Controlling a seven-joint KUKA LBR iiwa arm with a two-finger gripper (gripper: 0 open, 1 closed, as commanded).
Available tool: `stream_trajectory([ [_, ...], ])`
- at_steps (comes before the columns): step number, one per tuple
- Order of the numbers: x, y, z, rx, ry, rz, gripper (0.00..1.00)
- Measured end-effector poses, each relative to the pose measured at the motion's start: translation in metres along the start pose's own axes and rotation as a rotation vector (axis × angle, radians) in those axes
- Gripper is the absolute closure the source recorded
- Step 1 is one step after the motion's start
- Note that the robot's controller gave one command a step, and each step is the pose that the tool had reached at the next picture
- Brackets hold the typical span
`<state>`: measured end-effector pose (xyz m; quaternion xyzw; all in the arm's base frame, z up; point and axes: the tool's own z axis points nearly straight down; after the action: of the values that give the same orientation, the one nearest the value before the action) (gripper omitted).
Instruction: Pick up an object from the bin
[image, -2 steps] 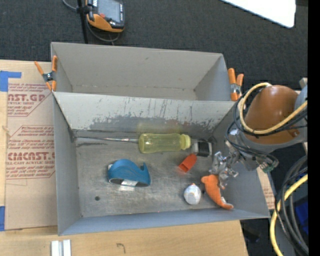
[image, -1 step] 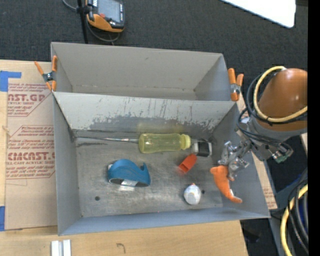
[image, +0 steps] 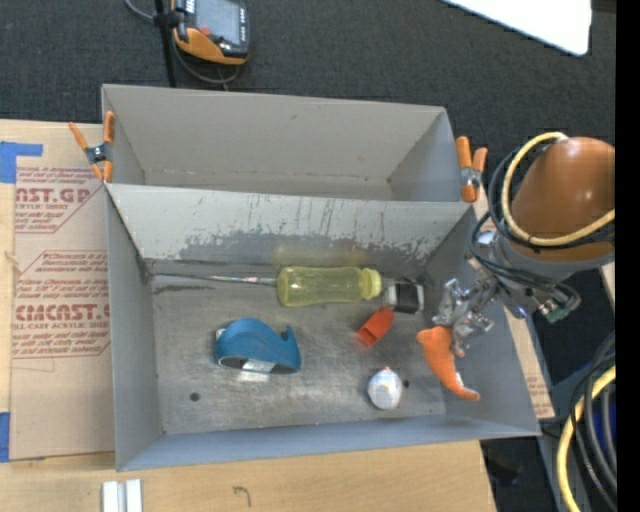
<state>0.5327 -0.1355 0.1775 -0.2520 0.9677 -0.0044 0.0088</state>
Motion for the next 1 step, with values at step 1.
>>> stream_trajectory([
  [1, 0.0044, 0.0062, -0.0012, -0.024, 0.025, 0.093, 1.00],
])
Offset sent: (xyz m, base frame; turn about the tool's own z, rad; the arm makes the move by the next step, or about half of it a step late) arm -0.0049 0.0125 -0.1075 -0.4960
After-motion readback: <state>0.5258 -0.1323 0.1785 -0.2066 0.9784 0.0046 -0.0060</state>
